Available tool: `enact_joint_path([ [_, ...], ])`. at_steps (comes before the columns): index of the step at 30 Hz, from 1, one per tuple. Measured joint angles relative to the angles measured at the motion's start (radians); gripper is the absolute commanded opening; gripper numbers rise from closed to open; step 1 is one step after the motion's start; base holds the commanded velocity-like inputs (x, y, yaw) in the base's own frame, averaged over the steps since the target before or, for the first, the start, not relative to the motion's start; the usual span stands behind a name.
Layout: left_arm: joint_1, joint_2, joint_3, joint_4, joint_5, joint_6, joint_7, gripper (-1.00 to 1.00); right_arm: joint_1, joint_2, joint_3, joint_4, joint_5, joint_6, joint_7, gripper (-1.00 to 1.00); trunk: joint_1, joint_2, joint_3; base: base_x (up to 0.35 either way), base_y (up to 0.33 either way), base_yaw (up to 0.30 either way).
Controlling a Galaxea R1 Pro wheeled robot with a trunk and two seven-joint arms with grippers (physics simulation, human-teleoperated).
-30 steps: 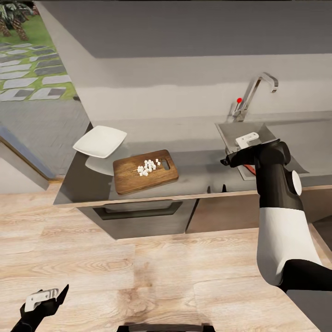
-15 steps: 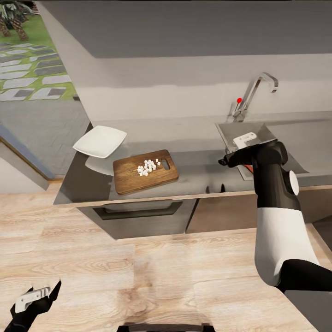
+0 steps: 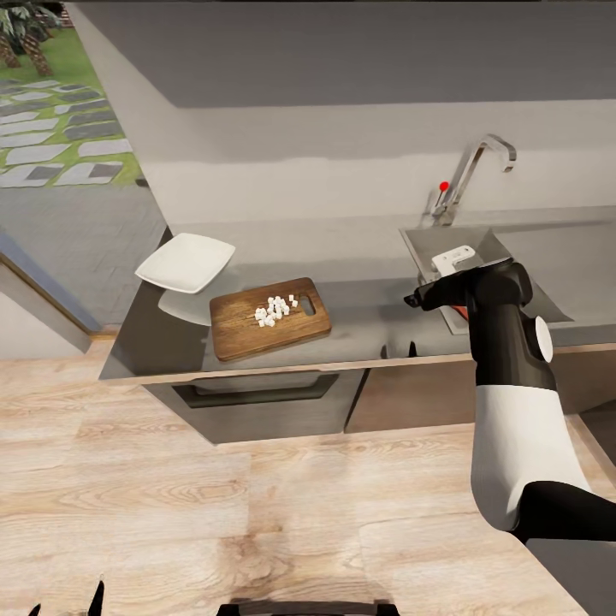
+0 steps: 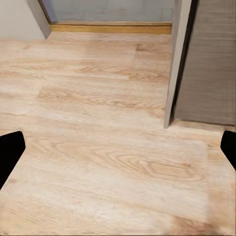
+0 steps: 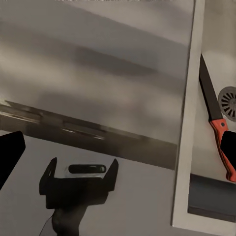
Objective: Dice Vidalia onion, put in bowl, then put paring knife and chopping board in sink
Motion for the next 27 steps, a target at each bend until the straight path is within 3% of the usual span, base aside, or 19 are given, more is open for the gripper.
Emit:
enact_joint_path([
  [5,0.0,-0.012,0.003,0.082,0.001,-0.01,-0.004,1.0,0.0,0.0,0.0,0.0,0.0,0.0,0.0,1.0,0.0,0.0,0.0,0.0,0.034,0.0],
  [9,0.0,-0.042,0.007,0.123,0.002,-0.023,-0.004,1.0,0.0,0.0,0.0,0.0,0.0,0.0,-0.001,1.0,0.0,0.0,0.0,0.0,0.201,0.0],
  [17,0.0,-0.063,0.011,0.2,0.003,-0.02,-0.001,1.0,0.0,0.0,0.0,0.0,0.0,0.0,-0.001,1.0,0.0,0.0,0.0,0.0,0.094,0.0],
  [22,0.001,-0.117,-0.003,0.369,0.002,-0.011,0.002,1.0,0.0,0.0,0.0,0.0,0.0,0.0,0.0,1.0,0.0,0.0,0.0,0.0,0.004,0.0],
  [27,0.001,-0.136,-0.001,0.406,0.003,0.028,0.002,1.0,0.0,0.0,0.0,0.016,0.0,-0.001,0.0,1.0,0.0,0.0,0.0,0.0,0.0,0.0],
])
